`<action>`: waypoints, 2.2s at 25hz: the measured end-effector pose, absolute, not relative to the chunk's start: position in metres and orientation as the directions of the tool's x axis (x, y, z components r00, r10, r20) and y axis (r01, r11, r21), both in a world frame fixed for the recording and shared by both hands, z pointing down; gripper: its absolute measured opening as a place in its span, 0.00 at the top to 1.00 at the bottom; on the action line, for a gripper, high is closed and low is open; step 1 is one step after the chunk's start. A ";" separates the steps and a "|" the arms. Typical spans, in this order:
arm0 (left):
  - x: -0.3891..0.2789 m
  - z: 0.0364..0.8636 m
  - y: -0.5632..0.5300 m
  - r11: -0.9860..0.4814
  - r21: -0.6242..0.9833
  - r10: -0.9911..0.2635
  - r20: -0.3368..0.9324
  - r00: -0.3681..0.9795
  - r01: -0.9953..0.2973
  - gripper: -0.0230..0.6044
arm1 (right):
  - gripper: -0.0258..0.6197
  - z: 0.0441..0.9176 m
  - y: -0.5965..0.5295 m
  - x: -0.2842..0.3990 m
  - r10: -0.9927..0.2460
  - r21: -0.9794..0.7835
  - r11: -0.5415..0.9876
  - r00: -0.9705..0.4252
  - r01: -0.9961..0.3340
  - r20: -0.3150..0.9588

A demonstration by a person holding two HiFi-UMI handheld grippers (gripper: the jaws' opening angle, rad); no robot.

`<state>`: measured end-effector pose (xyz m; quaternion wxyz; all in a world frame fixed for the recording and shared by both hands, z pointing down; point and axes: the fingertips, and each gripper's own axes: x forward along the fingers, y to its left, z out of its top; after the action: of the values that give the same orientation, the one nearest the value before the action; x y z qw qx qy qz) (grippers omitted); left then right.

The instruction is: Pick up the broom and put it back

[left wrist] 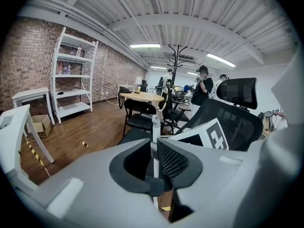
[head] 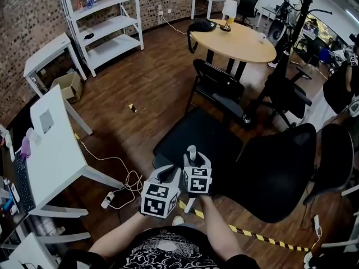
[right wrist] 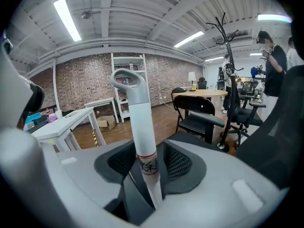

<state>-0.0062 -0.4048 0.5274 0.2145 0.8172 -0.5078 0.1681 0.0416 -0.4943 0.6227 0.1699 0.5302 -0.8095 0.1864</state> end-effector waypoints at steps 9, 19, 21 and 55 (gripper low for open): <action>-0.007 0.531 -0.409 -0.383 0.195 -0.755 0.496 0.428 -0.903 0.89 | 0.84 0.622 -0.494 0.044 -0.808 -0.033 0.387 -0.356 -0.922 0.470; -0.006 0.530 -0.395 -0.412 0.209 -0.742 0.488 0.460 -0.887 0.89 | 0.84 0.616 -0.478 0.074 -0.835 -0.023 0.317 -0.290 -0.948 0.467; -0.004 0.528 -0.391 -0.421 0.213 -0.739 0.484 0.470 -0.882 0.89 | 0.84 0.612 -0.470 0.078 -0.843 -0.019 0.309 -0.284 -0.951 0.458; -0.029 0.437 -0.274 -0.500 0.189 -0.810 0.244 0.534 -0.845 0.96 | 0.84 0.395 -0.275 0.067 -0.963 -0.016 0.247 -0.247 -0.969 0.112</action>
<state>-0.0290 -0.2737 0.4371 0.1435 0.8639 -0.4788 0.0614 0.0673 -0.2746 0.3946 0.0391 0.6123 -0.7886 0.0408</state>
